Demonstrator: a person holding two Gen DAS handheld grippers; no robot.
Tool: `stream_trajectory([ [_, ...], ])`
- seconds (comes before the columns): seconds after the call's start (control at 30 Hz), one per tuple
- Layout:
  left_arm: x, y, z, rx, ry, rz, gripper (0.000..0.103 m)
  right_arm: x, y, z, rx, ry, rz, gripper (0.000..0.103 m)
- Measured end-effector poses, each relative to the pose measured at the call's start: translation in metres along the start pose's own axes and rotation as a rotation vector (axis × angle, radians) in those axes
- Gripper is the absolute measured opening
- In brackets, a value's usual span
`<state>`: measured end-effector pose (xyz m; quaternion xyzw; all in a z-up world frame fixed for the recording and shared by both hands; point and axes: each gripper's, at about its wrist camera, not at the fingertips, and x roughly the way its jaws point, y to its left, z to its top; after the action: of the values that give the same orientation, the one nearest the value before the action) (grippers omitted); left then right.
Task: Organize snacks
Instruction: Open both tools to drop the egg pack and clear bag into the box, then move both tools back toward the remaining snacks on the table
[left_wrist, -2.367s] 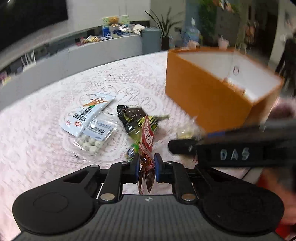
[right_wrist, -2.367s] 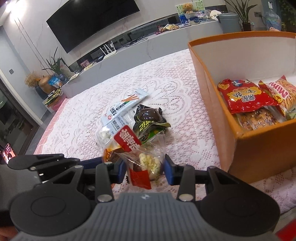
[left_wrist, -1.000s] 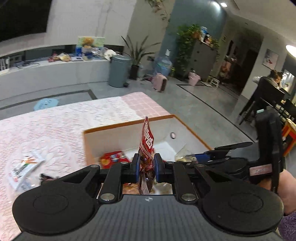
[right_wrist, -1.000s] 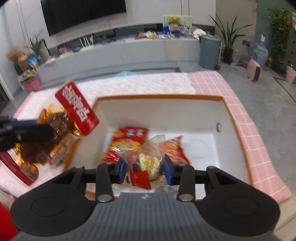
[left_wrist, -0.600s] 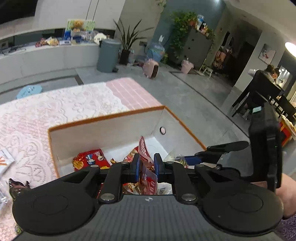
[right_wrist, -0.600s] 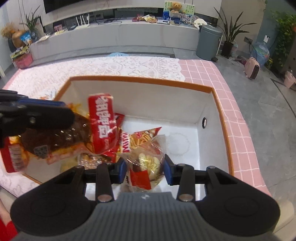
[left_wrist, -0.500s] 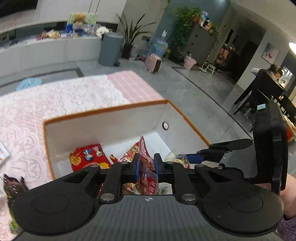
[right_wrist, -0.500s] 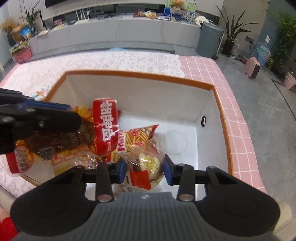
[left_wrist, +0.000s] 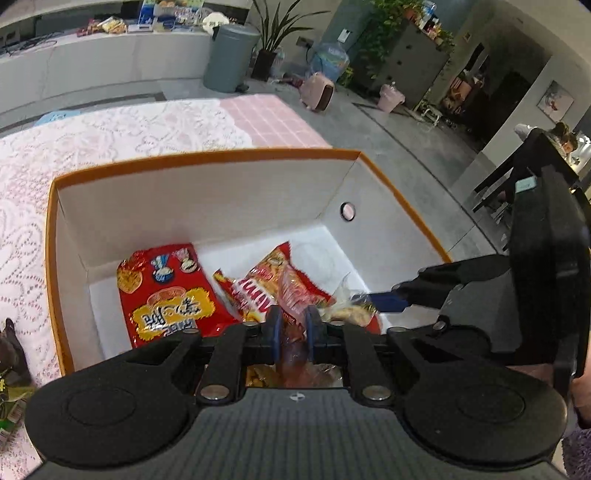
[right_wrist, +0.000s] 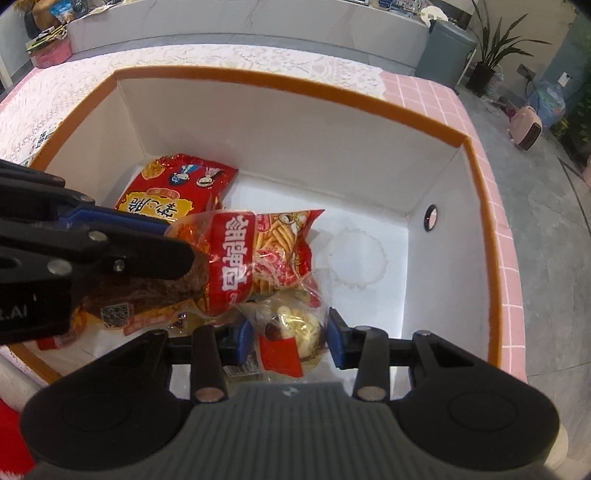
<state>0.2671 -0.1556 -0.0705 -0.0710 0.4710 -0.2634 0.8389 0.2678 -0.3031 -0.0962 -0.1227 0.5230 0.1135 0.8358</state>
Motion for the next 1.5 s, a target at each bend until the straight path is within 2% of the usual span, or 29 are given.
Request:
stream_trajectory([
  [0.13,0.005,0.002,-0.001,-0.01,0.024,0.007,0.013,0.002,-0.001,0.004,0.0,0.006,0.006,0.04],
  [0.27,-0.003,0.0,-0.003,0.002,0.007,0.01,0.013,-0.001,0.001,0.006,-0.008,0.011,-0.004,0.041],
  [0.43,-0.023,-0.002,-0.002,0.016,-0.028,0.032,0.034,-0.012,0.004,0.008,0.001,-0.013,-0.025,0.049],
  [0.53,-0.038,-0.003,-0.003,0.021,-0.058,0.037,0.047,-0.021,0.006,0.008,0.021,-0.037,-0.037,0.06],
  [0.6,-0.05,-0.004,-0.005,0.026,-0.079,0.039,0.05,-0.03,0.01,0.009,0.037,-0.059,-0.042,0.067],
  [0.73,-0.074,-0.002,-0.009,0.034,-0.12,0.045,0.059,-0.045,0.02,0.01,0.052,-0.104,-0.055,0.075],
  [0.9,-0.104,0.003,-0.017,0.033,-0.17,0.064,0.062,-0.066,0.039,0.008,0.061,-0.168,-0.096,0.077],
  [1.23,-0.161,0.032,-0.035,0.014,-0.269,0.198,0.062,-0.099,0.104,0.001,0.042,-0.329,-0.037,0.079],
  [1.5,-0.187,0.08,-0.054,-0.055,-0.286,0.3,0.062,-0.097,0.153,0.005,0.094,-0.425,0.1,0.08],
])
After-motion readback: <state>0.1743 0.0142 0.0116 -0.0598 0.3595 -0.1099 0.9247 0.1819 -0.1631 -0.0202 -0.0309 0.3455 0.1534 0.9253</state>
